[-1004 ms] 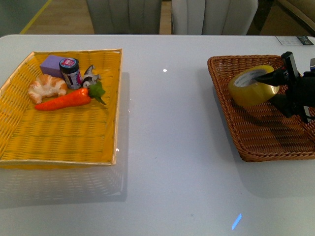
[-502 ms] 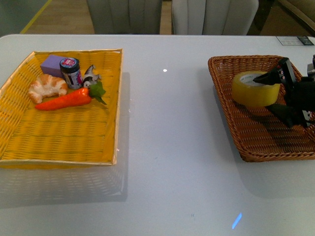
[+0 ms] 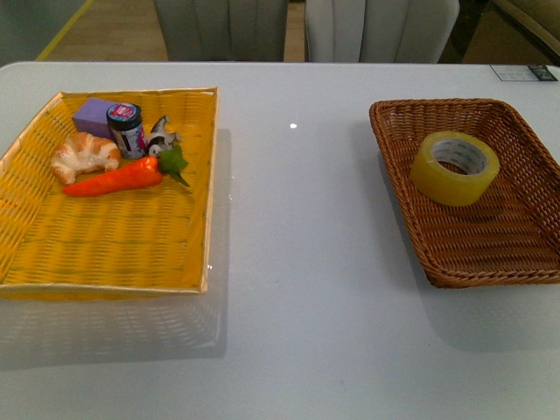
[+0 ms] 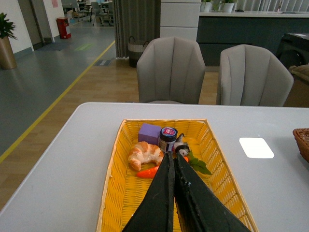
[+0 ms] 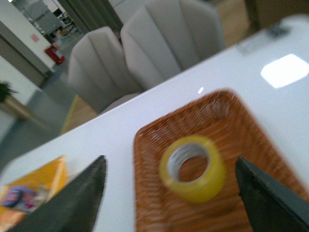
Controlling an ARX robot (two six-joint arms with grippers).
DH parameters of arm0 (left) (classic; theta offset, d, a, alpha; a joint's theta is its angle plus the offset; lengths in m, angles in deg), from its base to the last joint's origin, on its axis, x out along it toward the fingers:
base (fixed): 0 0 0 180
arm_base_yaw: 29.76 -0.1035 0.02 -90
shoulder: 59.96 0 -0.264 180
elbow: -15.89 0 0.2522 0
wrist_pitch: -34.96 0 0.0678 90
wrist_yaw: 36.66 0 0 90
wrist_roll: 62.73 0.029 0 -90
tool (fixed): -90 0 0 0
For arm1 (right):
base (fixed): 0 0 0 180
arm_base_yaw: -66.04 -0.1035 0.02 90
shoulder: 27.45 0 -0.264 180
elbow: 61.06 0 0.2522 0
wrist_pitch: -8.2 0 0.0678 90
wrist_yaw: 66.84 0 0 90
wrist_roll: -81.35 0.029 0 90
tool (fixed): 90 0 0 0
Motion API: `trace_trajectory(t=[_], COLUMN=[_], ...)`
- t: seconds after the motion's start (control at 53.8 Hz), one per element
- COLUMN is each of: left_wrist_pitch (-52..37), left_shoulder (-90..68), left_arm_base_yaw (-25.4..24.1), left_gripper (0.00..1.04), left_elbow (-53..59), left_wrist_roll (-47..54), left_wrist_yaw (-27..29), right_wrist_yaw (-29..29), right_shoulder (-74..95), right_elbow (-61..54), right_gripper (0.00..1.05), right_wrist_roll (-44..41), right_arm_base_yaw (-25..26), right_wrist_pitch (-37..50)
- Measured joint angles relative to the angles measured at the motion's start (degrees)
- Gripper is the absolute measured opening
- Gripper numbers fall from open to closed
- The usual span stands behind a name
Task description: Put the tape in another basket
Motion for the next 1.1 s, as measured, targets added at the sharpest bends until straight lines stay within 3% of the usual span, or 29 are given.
trace_trajectory(t=[0.037,0.112,0.39,0.688,1.097], left_wrist_pitch=[0.0,0.0,0.0,0.0,0.0], left_shoulder=[0.0,0.0,0.02,0.02,0.02], left_arm_base_yaw=[0.0,0.0,0.0,0.0,0.0], left_gripper=[0.02,0.02,0.02,0.02,0.02], left_elbow=[0.0,0.0,0.0,0.0,0.0], left_wrist_roll=[0.0,-0.02,0.0,-0.02,0.0], left_wrist_yaw=[0.0,0.0,0.0,0.0,0.0], right_wrist_yaw=[1.42,2.67,5.9,10.97,11.54], right_shoulder=[-2.62,-6.84,-23.89,-37.99,-57.55], right_elbow=[-2.03,-5.18,-11.54,-16.39,-18.34], right_gripper=[0.62,0.48,0.02,0.02,0.02], right_wrist_roll=[-7.19,-13.64,-19.02,-19.43,-19.45], right_arm_base_yaw=[-0.92,-2.19,-5.44,-10.97,-11.19], right_wrist_pitch=[0.74,0.22,-10.71,-20.04,-36.54])
